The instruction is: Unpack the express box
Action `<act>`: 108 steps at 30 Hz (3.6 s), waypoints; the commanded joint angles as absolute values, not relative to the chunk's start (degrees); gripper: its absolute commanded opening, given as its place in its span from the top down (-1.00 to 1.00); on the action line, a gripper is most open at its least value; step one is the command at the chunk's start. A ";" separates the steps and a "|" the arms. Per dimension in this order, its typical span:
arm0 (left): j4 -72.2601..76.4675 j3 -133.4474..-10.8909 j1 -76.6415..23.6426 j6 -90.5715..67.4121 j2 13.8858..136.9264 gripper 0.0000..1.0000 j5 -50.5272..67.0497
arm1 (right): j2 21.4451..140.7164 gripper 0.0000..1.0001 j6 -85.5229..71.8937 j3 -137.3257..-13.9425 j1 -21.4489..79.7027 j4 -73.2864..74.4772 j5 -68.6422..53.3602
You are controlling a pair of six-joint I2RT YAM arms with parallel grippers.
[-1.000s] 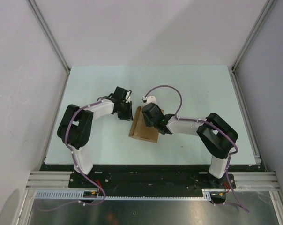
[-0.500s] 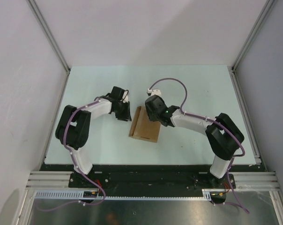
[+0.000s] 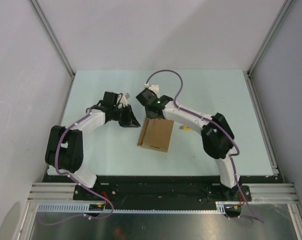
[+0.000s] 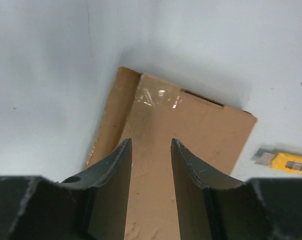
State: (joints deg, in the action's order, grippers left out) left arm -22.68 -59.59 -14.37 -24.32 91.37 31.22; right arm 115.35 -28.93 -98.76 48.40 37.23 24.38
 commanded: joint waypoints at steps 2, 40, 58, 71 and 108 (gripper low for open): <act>-18.11 -54.32 -13.54 -29.27 93.34 0.67 45.17 | 123.29 0.19 -33.56 -110.90 51.33 51.50 29.01; -10.99 -54.49 -9.14 -47.28 109.60 0.75 49.05 | 138.87 -0.05 -34.81 -122.96 55.72 58.71 43.24; -13.44 -47.99 -9.75 -48.96 108.19 0.95 32.97 | 130.35 0.01 -37.79 -116.98 55.28 65.03 46.58; -14.33 -55.19 -11.86 -45.10 103.72 0.79 40.24 | 122.26 0.49 -38.23 -106.53 54.05 62.15 42.90; -11.78 -67.94 -26.46 -35.42 113.03 0.94 50.63 | 105.82 0.83 -36.91 -90.79 52.30 51.24 36.83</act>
State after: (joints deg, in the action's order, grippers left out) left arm -12.53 -67.33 -26.24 -35.75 112.62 51.11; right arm 110.28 -36.38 -91.37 52.77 52.05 36.05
